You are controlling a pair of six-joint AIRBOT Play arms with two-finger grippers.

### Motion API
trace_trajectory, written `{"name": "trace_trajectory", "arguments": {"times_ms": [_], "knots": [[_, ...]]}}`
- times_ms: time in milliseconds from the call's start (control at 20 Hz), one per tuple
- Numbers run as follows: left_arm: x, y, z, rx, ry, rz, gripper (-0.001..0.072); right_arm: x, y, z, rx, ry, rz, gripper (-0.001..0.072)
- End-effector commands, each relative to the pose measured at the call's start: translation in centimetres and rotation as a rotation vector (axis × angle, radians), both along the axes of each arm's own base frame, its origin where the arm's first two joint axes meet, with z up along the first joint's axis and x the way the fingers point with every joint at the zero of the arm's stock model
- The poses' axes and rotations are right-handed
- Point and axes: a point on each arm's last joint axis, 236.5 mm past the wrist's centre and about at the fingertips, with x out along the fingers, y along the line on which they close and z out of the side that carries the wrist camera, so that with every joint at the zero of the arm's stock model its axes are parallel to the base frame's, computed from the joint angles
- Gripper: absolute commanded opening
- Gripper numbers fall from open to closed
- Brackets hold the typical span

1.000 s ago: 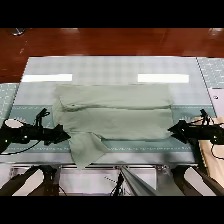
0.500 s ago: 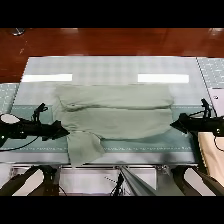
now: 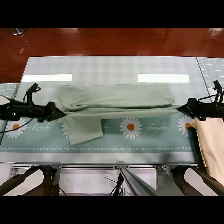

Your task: Fold the shirts.

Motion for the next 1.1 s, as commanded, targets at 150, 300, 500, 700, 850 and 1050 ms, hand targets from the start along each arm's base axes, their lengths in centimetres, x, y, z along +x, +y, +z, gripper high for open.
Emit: {"name": "trace_trajectory", "arguments": {"times_ms": [150, 300, 500, 700, 850, 1050], "knots": [[9.5, -0.5, 1.5, -0.041, -0.008, 0.019, 0.0024, 6.8, 0.9, -0.7, 0.003, -0.017, 0.038, 0.002], [13.9, -0.6, 1.8, -0.051, -0.002, 0.043, 0.0024, 10.2, 1.1, -1.7, 0.017, 0.005, 0.028, 0.002], [18.1, -0.1, 1.9, -0.065, -0.002, 0.038, 0.0024, 13.8, 0.0, -2.5, 0.037, 0.015, -0.002, 0.002], [19.9, 0.0, -0.2, -0.081, 0.032, 0.011, 0.0024, 15.9, 0.0, -3.2, 0.073, 0.013, -0.014, 0.002], [21.1, 0.3, -1.5, -0.078, 0.032, 0.022, 0.0024, 15.9, 0.0, -4.7, 0.085, 0.044, -0.017, 0.002], [21.8, 0.5, -1.6, -0.067, 0.01, 0.04, 0.0715, 16.0, 0.4, -5.4, 0.116, 0.05, -0.013, 0.0623]]}}
